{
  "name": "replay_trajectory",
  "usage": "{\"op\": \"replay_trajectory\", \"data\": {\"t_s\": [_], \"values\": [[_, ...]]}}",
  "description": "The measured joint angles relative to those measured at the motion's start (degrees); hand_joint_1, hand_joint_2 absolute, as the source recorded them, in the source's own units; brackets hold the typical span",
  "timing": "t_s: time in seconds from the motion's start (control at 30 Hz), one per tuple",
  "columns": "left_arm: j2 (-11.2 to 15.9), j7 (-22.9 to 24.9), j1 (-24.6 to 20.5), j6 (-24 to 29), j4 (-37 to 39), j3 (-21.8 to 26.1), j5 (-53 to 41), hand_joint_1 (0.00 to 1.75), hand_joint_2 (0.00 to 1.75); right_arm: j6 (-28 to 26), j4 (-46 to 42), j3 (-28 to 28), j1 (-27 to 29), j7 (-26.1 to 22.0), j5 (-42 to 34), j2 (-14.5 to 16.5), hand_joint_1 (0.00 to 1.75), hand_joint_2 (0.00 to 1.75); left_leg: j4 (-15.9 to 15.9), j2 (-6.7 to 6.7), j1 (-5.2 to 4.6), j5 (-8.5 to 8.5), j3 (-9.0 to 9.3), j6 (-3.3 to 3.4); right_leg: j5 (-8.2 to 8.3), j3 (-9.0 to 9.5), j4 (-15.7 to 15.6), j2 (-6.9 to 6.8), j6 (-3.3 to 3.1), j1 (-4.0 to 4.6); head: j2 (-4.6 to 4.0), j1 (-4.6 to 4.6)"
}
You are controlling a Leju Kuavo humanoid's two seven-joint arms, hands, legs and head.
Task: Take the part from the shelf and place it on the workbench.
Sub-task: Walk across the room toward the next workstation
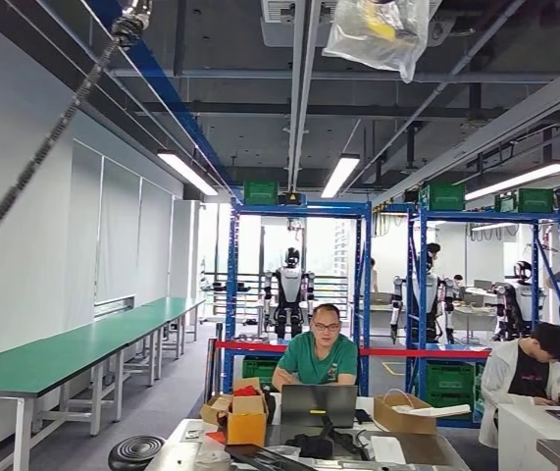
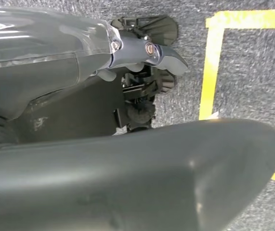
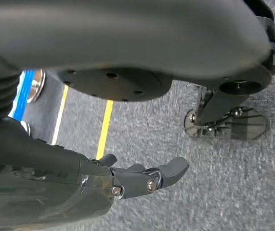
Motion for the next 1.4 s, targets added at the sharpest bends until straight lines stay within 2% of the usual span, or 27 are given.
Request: {"op": "replay_trajectory", "data": {"t_s": [0.07, 0.1, 0.13, 0.2, 0.23, 0.27, 0.3, 0.37, 0.43, 0.5, 0.57, 0.63, 0.7, 0.73, 0.77, 0.8, 0.83, 0.87, 0.93, 0.97, 1.07, 1.13, 1.23, 1.27, 1.3, 1.33, 1.4], "values": [[0.0, 0.0, 0.2, 0.0, 0.0, 0.0, 0.1, 0.00, 1.75, -0.3, 0.1, -1.2, 0.2, -0.1, -1.0, 0.5, 0.00, 0.00, 0.1, -0.01, 0.22, -0.34, -0.08, -0.62, 0.49, 0.01, -0.5, -0.07, -0.92, 0.03, 0.00, 0.00], [0.0, 0.0, 0.4, 0.1, 0.0, 0.0, 0.1, 0.00, 1.75, -0.5, 0.1, -1.8, 0.2, -0.3, -1.5, 0.7, 0.00, 0.00, 1.1, -0.02, 0.25, -1.32, -0.42, -0.78, 0.78, -0.01, -0.7, -0.14, -1.41, -0.01, 0.00, 0.00], [0.0, 0.0, 0.5, 0.1, 0.0, 0.1, 0.2, 0.00, 1.75, -0.7, 0.1, -2.4, 0.2, -0.5, -2.0, 0.9, 0.00, 0.00, 3.2, -0.03, 0.24, -3.03, -1.21, -0.85, 1.05, -0.07, -1.0, -0.20, -1.83, -0.05, 0.00, 0.00], [0.0, 0.1, 0.7, 0.3, 0.0, 0.1, 0.2, 0.00, 1.75, -0.9, 0.1, -3.5, 0.2, -0.9, -2.6, 1.2, 0.00, 0.00, 10.1, -0.04, 0.21, -7.08, -3.80, -0.84, 1.29, -0.38, -1.0, -0.26, -2.28, 0.12, 0.00, 0.00], [0.0, 0.2, 0.9, 0.3, 0.0, 0.1, 0.2, 0.00, 1.75, -0.9, 0.2, -4.0, 0.3, -1.0, -2.8, 1.3, 0.00, 0.00, 13.2, -0.04, 0.21, -8.38, -4.90, -0.88, 1.36, -0.52, -1.0, -0.25, -2.37, 0.23, 0.00, 0.00], [0.0, 0.3, 1.0, 0.4, 0.0, 0.1, 0.2, 0.00, 1.75, -0.9, 0.2, -4.4, 0.3, -1.1, -3.0, 1.4, 0.00, 0.00, 14.6, -0.04, 0.21, -8.61, -5.25, -0.91, 1.42, -0.63, -0.9, -0.24, -2.41, 0.30, 0.00, 0.00], [0.1, 0.4, 1.1, 0.4, 0.0, 0.2, 0.2, 0.00, 1.75, -0.9, 0.3, -4.8, 0.3, -1.2, -3.1, 1.5, 0.00, 0.00, 14.0, -0.04, 0.22, -7.78, -4.61, -0.91, 1.45, -0.71, -0.8, -0.21, -2.41, 0.34, 0.00, 0.00], [0.1, 0.4, 1.2, 0.4, 0.0, 0.2, 0.2, 0.00, 1.75, -0.9, 0.4, -5.4, 0.3, -1.2, -3.1, 1.7, 0.00, 0.00, 7.6, -0.05, 0.26, -4.38, -1.06, -0.80, 1.37, -0.87, -0.4, -0.14, -2.23, 0.35, 0.00, 0.00], [0.1, 0.5, 1.1, 0.5, 0.0, 0.2, 0.2, 0.00, 1.75, -0.9, 0.4, -5.8, 0.3, -1.3, -3.1, 1.8, 0.00, 0.00, 1.7, -0.07, 0.23, -2.41, 1.76, -0.66, 1.24, -1.36, 0.4, -0.07, -1.74, 0.56, 0.00, 0.00], [0.1, 0.7, 1.2, 0.6, 0.0, 0.2, 0.1, 0.00, 1.75, -0.9, 0.4, -6.0, 0.2, -1.3, -3.1, 1.9, 0.00, 0.00, 0.3, -0.11, 0.00, -2.27, 2.12, -0.39, 1.38, -1.85, 0.8, -0.01, -1.10, 0.65, 0.00, 0.00], [0.1, 0.9, 1.3, 0.6, 0.0, 0.2, 0.1, 0.00, 1.75, -0.9, 0.4, -6.4, 0.3, -1.3, -3.1, 1.9, 0.00, 0.00, 0.2, -0.08, -0.01, -1.87, 1.89, 0.28, 1.27, -2.07, 1.0, 0.03, -0.54, 0.46, 0.00, -0.01], [0.1, 0.9, 1.2, 0.6, 0.0, 0.2, 0.1, 0.00, 1.75, -0.9, 0.5, -6.7, 0.3, -1.2, -3.1, 2.0, 0.00, 0.00, 0.0, 0.03, 0.18, -1.45, 1.73, 0.92, -0.95, -3.14, 3.7, 0.01, 0.02, 0.28, 0.00, -0.01], [0.1, 1.0, 1.2, 0.7, 0.0, 0.2, 0.0, 0.00, 1.75, -0.8, 0.5, -6.9, 0.3, -1.1, -3.0, 2.1, 0.00, 0.00, 0.0, 0.22, 0.12, -1.27, 1.53, 1.19, -4.91, -5.91, 10.7, -0.04, 0.53, 0.02, 0.00, -0.01], [0.2, 1.1, 1.2, 0.7, 0.0, 0.2, 0.0, 0.00, 1.75, -0.8, 0.6, -6.9, 0.4, -1.1, -3.0, 2.2, 0.00, 0.00, 0.0, 0.31, 0.04, -1.23, 1.44, 1.25, -6.34, -7.29, 14.2, -0.05, 0.71, -0.11, 0.00, -0.01], [0.2, 1.2, 1.3, 0.8, 0.0, 0.2, 0.0, 0.00, 1.75, -0.8, 0.6, -7.0, 0.4, -1.0, -2.9, 2.2, 0.00, 0.00, 0.0, 0.38, -0.03, -1.20, 1.38, 1.29, -6.83, -7.98, 16.3, -0.06, 0.83, -0.18, 0.00, -0.01], [0.2, 1.2, 1.3, 0.9, 0.0, 0.2, 0.0, 0.00, 1.75, -0.8, 0.6, -7.1, 0.5, -1.0, -2.9, 2.2, 0.00, 0.00, 0.0, 0.40, -0.08, -1.18, 1.37, 1.30, -6.21, -7.62, 16.1, -0.06, 0.88, -0.22, 0.00, -0.01], [0.2, 1.2, 1.3, 0.9, 0.0, 0.2, 0.0, 0.00, 1.75, -0.8, 0.6, -7.1, 0.5, -1.0, -2.9, 2.2, 0.00, 0.00, 0.0, 0.39, -0.11, -1.17, 1.42, 1.30, -4.67, -6.23, 13.7, -0.06, 0.83, -0.23, 0.00, -0.01], [0.2, 1.3, 1.3, 0.9, 0.0, 0.2, 0.0, 0.00, 1.75, -0.8, 0.6, -7.2, 0.4, -0.9, -2.9, 2.2, 0.00, 0.00, 0.0, 0.38, -0.12, -1.17, 1.49, 1.29, -2.64, -4.07, 9.7, -0.05, 0.69, -0.21, 0.00, -0.01], [0.2, 1.3, 1.2, 0.9, 0.0, 0.2, 0.0, 0.00, 1.75, -0.8, 0.6, -7.2, 0.3, -0.9, -2.8, 2.2, 0.00, 0.00, 0.0, 0.37, -0.24, -1.11, 1.43, 1.04, -0.16, -0.55, 2.6, -0.04, 0.19, 0.06, 0.00, -0.01], [0.2, 1.3, 1.2, 0.9, 0.0, 0.2, 0.0, 0.00, 1.75, -0.8, 0.6, -7.3, 0.3, -0.9, -2.8, 2.2, 0.00, 0.44, 0.0, 0.37, -0.26, -1.03, 1.29, 0.82, 0.19, 0.22, 0.8, -0.02, -0.08, 0.22, 0.00, 0.00], [0.1, 1.4, 1.3, 0.9, 0.0, 0.2, 0.0, 0.00, 1.75, -0.8, 0.6, -7.5, 0.3, -0.9, -2.8, 2.2, 0.00, 1.75, -0.1, 0.37, -0.10, -0.88, 1.05, -0.07, 0.33, 0.27, -0.3, -0.06, -0.93, 0.41, 0.00, -0.01], [0.1, 1.4, 1.3, 0.9, 0.0, 0.3, 0.1, 0.00, 1.75, -0.8, 0.6, -7.6, 0.3, -0.8, -2.7, 2.3, 0.00, 1.75, 1.8, 0.31, -0.08, -2.62, 0.34, -0.48, 0.87, 0.40, -1.1, -0.24, -1.68, 0.22, 0.00, -0.01], [0.1, 1.4, 1.4, 0.9, 0.0, 0.3, 0.1, 0.00, 1.75, -0.8, 0.6, -7.7, 0.3, -0.8, -2.6, 2.3, 0.00, 1.75, 11.5, 0.24, -0.12, -7.93, -3.66, -0.77, 1.17, 0.19, -1.4, -0.34, -2.12, 0.19, 0.00, 0.00], [0.1, 1.4, 1.5, 0.9, 0.0, 0.3, 0.1, 0.00, 1.75, -0.8, 0.6, -7.8, 0.3, -0.8, -2.5, 2.3, 0.00, 1.75, 14.0, 0.24, -0.11, -8.65, -4.68, -0.87, 1.19, 0.15, -1.3, -0.33, -2.15, 0.21, 0.00, 0.00], [0.1, 1.4, 1.6, 0.9, 0.0, 0.3, 0.1, 0.00, 1.75, -0.8, 0.6, -7.9, 0.4, -0.8, -2.5, 2.3, 0.00, 1.75, 14.7, 0.24, -0.07, -8.27, -4.86, -0.97, 1.19, 0.14, -1.3, -0.31, -2.15, 0.21, 0.00, 0.00], [0.1, 1.4, 1.6, 0.9, 0.0, 0.4, 0.1, 0.00, 1.75, -0.8, 0.6, -7.9, 0.4, -0.8, -2.5, 2.3, 0.00, 1.75, 13.1, 0.24, 0.02, -6.83, -4.03, -1.04, 1.16, 0.16, -1.2, -0.28, -2.10, 0.19, 0.00, 0.00], [0.2, 1.4, 1.5, 0.9, 0.0, 0.4, 0.1, 0.00, 1.75, -0.8, 0.6, -8.1, 0.3, -0.8, -2.5, 2.4, 0.00, 1.75, 7.5, 0.24, 0.22, -3.39, -1.41, -1.16, 1.04, 0.19, -0.9, -0.19, -1.91, 0.14, 0.00, 0.00]]}}
